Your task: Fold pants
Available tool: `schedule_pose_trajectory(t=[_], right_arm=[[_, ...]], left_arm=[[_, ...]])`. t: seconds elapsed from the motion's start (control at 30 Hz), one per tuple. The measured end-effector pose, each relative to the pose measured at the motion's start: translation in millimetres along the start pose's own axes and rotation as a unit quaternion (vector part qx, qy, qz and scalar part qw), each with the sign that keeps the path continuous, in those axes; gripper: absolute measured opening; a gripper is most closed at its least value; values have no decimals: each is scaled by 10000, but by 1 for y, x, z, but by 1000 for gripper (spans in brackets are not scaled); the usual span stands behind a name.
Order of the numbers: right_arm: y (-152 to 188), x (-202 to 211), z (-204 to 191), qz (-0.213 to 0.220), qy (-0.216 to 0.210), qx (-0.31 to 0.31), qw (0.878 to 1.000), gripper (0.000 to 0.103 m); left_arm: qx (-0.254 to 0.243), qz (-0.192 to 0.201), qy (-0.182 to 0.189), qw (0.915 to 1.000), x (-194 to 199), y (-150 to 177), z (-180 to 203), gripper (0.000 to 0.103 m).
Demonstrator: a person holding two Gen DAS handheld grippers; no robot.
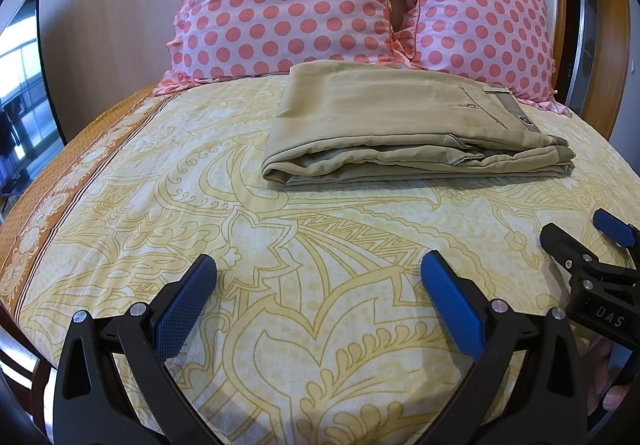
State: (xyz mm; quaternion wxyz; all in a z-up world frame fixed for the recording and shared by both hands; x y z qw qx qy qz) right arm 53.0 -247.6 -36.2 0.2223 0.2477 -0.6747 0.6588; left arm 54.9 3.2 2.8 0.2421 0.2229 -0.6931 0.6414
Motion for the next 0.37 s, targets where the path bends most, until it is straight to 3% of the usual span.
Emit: schedule_pose_trajectory(t=[0.37], right_arm=[[0,-1,-1,9,10,-10,10000,101]], left_arm=[[-22,-69,27,10000,-1,-2,-1,102]])
Point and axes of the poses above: each gripper's, at about its wrist camera, not at the fingertips, and x roughly against the way its jaws point, z to its right, y to its underside, the point moved 1 cm from there along -x, roughly the way its jaws point, and after that the axes turned 3 degrees about -y, right-handed, at the moved point
